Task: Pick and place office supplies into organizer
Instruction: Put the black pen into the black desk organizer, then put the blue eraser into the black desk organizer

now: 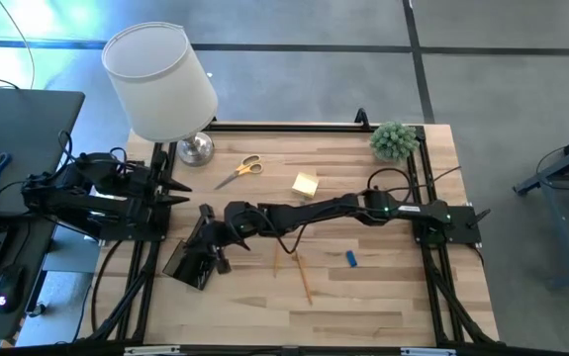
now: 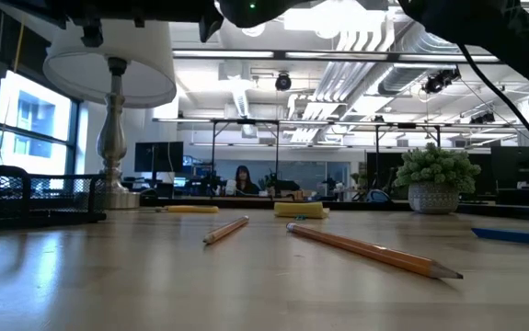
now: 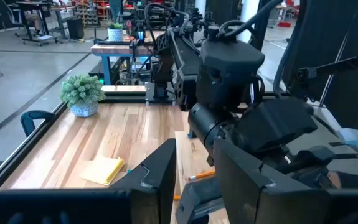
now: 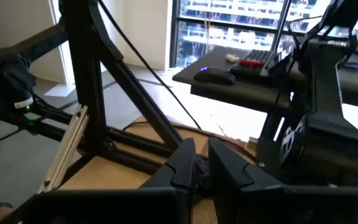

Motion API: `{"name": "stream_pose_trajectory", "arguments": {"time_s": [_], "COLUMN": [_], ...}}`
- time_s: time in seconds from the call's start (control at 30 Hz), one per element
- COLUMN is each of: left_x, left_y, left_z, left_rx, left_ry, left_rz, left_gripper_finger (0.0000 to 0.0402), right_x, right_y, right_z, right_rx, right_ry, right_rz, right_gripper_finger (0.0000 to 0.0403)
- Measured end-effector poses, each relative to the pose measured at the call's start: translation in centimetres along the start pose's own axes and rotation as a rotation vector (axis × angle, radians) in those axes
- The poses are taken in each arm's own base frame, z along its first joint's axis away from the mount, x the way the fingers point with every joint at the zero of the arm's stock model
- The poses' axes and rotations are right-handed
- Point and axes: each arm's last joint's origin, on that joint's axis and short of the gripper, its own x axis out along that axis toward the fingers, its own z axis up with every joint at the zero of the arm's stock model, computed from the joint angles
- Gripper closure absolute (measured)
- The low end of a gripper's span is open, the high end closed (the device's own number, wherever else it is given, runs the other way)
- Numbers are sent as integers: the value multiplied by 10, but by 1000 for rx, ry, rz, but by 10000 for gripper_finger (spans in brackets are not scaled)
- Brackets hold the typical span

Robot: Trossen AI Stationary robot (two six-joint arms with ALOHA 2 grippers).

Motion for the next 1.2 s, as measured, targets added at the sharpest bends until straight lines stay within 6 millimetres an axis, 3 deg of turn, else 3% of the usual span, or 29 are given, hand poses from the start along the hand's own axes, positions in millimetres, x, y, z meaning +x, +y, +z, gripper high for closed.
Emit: {"name": "stream_pose_trajectory", "arguments": {"time_s": [0.2,0.5,0.67,0.93,1.2], "left_x": [0,0,0,0,0], "left_y": [0,0,0,0,0], "left_z": [0,0,0,0,0], "left_rx": [0,1,3,3,3], "left_ry": [-2,-2,-2,-2,3], "left_rz": [0,0,0,0,0], "left_gripper_finger": [306,309,309,310,311], "right_x": [0,0,0,0,-5], "right_y": [0,0,-1,0,-1], "right_z": [-2,-2,-2,-6,-19], "right_rx": [0,23,33,66,89], "right_ry": [19,20,22,66,249], "right_rz": [3,-4,-25,-22,-119], "right_gripper_finger": [378,285,258,259,270]}}
